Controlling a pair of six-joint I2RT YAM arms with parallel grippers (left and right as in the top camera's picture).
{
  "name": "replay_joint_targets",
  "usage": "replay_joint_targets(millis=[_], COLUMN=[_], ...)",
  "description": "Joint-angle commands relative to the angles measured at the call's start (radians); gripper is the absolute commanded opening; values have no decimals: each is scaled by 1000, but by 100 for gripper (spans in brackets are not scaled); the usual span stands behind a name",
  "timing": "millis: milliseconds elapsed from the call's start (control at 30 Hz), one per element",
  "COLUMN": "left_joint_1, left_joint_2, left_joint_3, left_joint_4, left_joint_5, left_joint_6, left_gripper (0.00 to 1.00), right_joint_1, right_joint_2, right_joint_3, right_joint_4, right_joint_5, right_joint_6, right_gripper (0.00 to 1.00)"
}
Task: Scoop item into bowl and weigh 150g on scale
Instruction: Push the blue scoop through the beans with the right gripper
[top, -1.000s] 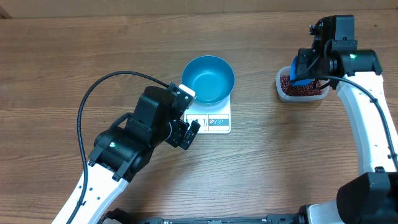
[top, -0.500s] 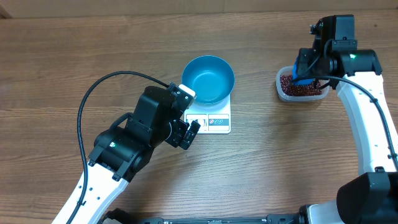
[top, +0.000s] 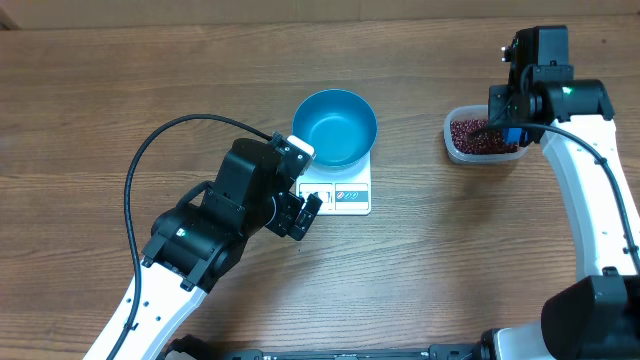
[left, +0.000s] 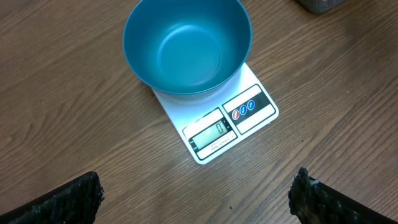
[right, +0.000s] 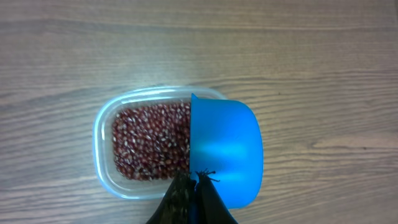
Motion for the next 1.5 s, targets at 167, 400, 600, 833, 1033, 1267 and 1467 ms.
replay_joint_targets(millis=[167,400,600,833,1033,1267,1467], left_joint_1=[5,5,5,5,5,5,5], left_joint_2=[-3,-3,-3,-3,-3,-3,-3], left_joint_3=[-1,0,0,0,0,0,0], left_joint_4=[4,4,4,47,88,158,169], left_joint_5=[-12,-12,-12,-23,-23,-23,-22], left_joint_6=[-23,-23,-23,-23,-23,-23,-23], left_gripper=[100,100,99,100,100,100,100], right_joint_1=[-1,-1,-1,-1,-1,-1,-1], right_joint_2=[89,90,90,90,90,90,90], right_joint_3=[35,35,35,35,35,35,35], right_joint_4=[-12,-14,-14,-15,-14,-14,-14], right_joint_5=[46,45,30,26,10,8,8], right_joint_6=[-17,-18,-13,-13,-13,-13,-13], right_gripper=[4,4,4,4,4,4,4])
